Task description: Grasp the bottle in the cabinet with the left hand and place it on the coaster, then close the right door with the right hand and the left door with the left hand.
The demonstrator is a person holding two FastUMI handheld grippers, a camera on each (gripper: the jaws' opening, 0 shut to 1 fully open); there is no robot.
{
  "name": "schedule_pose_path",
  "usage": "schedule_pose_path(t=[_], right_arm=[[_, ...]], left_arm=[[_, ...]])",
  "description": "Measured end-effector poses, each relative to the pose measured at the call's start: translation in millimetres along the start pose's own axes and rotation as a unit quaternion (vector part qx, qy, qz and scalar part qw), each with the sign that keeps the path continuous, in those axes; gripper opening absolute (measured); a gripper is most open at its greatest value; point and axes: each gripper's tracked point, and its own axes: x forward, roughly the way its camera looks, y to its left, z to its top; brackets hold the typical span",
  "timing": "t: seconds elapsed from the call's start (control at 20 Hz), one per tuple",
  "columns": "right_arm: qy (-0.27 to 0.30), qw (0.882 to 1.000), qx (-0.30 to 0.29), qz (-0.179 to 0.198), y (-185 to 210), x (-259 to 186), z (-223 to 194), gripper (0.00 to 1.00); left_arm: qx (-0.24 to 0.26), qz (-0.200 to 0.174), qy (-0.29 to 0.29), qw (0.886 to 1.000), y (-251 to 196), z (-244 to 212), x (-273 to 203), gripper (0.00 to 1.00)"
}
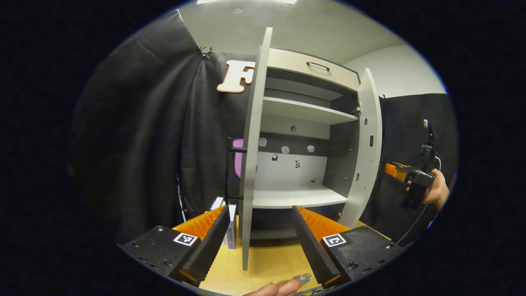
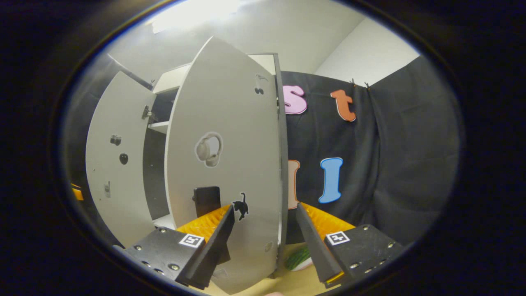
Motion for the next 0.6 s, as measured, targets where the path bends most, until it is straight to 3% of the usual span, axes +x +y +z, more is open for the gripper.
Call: schedule_pose_path(t=[0.15,0.25,0.3,0.6], right_arm=[[0.007,1.0,-0.002,0.008,12,2,-5,0.89],[0.01,1.0,-0.003,0.013,19,1,-6,0.96],[0.012,1.0,-0.003,0.016,24,2,-7,0.92],[0.026,0.999,-0.007,0.022,33,0,-14,0.95]], left_arm=[[0.0,0.02,-0.009,1.0,20,3,-9,0.95],[-0.002,0.032,-0.01,0.999,32,3,-12,0.95],[-0.003,0.037,-0.01,0.999,37,2,-15,0.95],[-0.009,0.069,-0.008,0.998,71,1,-21,0.95]])
